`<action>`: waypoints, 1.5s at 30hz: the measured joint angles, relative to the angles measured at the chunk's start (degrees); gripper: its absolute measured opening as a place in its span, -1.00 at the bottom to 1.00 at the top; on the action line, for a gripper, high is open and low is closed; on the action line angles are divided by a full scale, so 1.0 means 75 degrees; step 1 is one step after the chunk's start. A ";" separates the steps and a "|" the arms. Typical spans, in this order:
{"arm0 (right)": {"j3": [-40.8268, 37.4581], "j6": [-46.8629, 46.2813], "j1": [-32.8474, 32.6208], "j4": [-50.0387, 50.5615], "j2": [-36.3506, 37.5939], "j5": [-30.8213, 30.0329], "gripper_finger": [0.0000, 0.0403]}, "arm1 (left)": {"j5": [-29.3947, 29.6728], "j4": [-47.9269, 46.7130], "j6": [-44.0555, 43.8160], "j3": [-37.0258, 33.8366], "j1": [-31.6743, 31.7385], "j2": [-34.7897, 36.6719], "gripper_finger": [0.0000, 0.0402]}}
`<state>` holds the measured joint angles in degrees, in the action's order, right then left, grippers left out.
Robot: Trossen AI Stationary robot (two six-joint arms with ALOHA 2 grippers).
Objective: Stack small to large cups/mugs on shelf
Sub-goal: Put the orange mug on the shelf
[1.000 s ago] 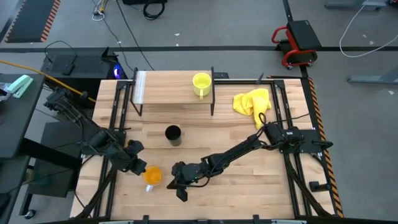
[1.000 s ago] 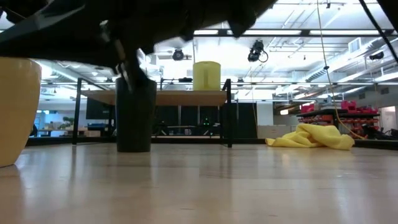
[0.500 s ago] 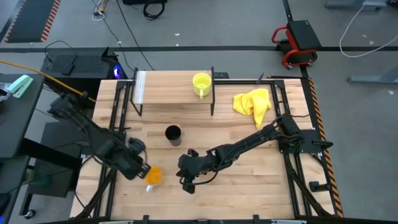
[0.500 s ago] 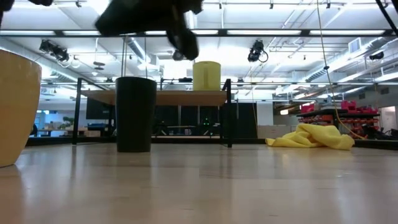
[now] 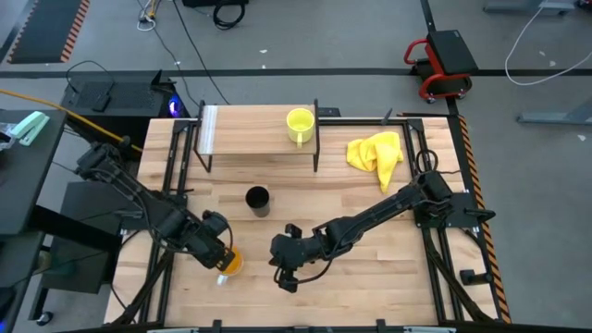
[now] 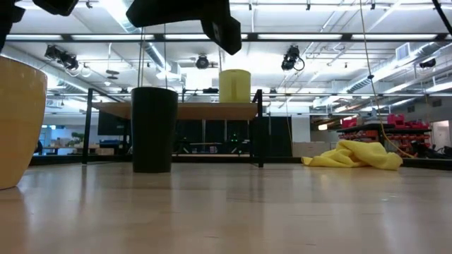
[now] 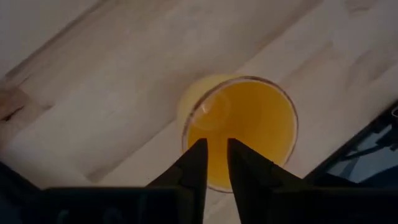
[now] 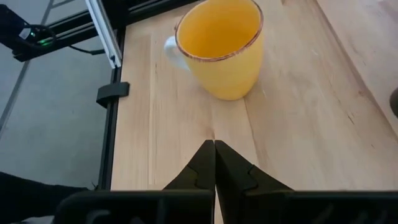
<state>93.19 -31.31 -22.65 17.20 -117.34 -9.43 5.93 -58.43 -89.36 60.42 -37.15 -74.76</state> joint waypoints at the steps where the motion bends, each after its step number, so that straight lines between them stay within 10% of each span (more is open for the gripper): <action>1: 0.0000 0.0000 -0.0004 -0.0001 -0.0001 0.0001 -0.96 | 0.0000 -0.0031 0.0000 0.0000 0.0028 0.0000 -0.61; 45: -0.0006 0.0000 -0.0105 -0.0010 -0.0026 0.0004 -0.96 | -0.0388 -0.0170 0.0295 -0.0009 0.0714 -0.0985 -0.63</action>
<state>93.14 -31.31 -23.44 17.12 -117.54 -9.40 3.03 -59.71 -87.15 60.36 -31.79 -82.15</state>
